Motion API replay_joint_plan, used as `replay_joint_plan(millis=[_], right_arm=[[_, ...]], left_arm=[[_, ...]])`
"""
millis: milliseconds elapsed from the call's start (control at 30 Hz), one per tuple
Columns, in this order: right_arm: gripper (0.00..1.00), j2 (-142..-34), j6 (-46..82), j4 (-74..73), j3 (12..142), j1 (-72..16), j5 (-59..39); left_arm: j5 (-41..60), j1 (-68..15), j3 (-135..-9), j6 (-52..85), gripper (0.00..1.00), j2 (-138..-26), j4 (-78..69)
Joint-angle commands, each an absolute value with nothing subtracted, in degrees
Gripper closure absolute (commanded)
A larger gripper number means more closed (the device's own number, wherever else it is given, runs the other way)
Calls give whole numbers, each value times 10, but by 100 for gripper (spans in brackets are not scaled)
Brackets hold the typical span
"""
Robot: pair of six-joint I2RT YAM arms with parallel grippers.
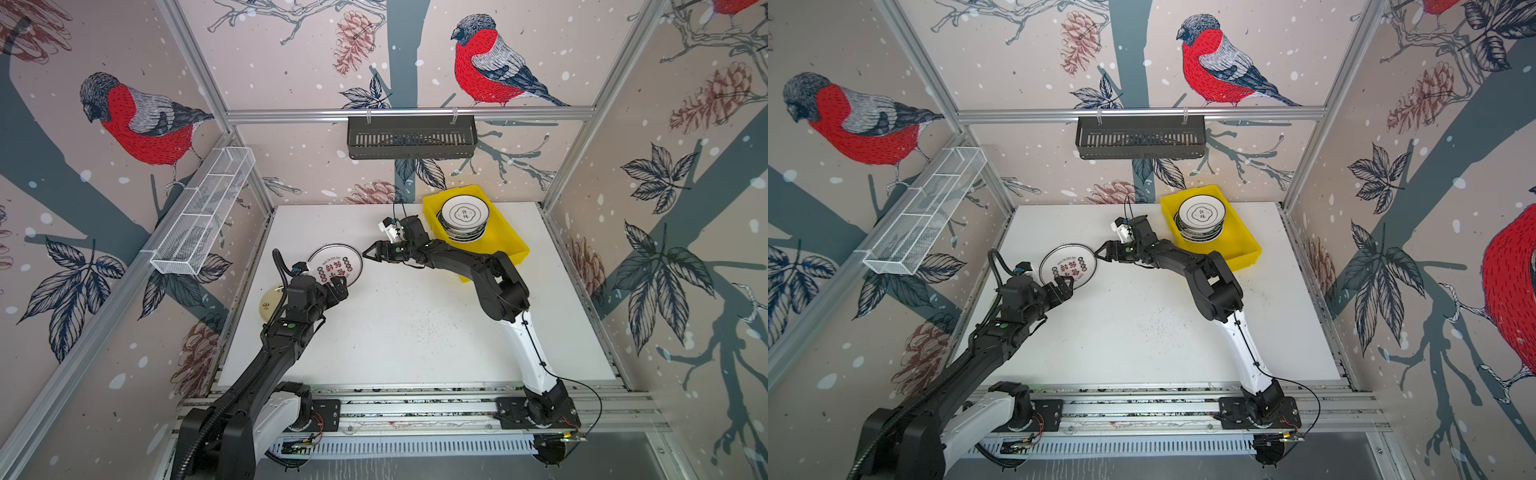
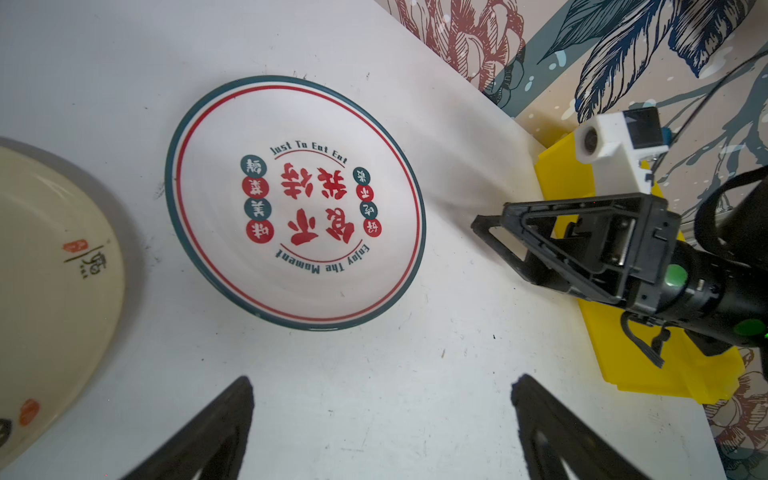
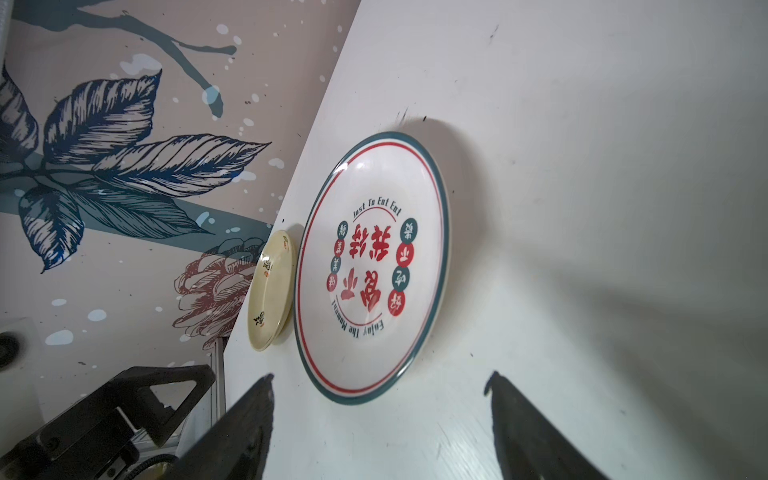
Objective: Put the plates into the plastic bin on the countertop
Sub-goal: 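Reach the right gripper to the red-lettered white plate's rim and close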
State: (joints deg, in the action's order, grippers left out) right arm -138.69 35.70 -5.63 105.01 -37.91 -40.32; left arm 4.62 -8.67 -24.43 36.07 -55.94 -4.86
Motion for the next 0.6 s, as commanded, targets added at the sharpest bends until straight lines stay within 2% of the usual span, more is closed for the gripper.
replay_joint_plan(millis=[0, 267, 567], right_arm=[[21, -1415, 338, -40, 1081, -392, -391], [26, -1463, 316, -9, 1124, -412, -319], [38, -1497, 342, -13, 1158, -415, -328]], left_arm=[[48, -85, -242, 370, 3, -554, -64], [41, -85, -248, 351, 3, -538, -40], [35, -85, -243, 343, 3, -527, -32]])
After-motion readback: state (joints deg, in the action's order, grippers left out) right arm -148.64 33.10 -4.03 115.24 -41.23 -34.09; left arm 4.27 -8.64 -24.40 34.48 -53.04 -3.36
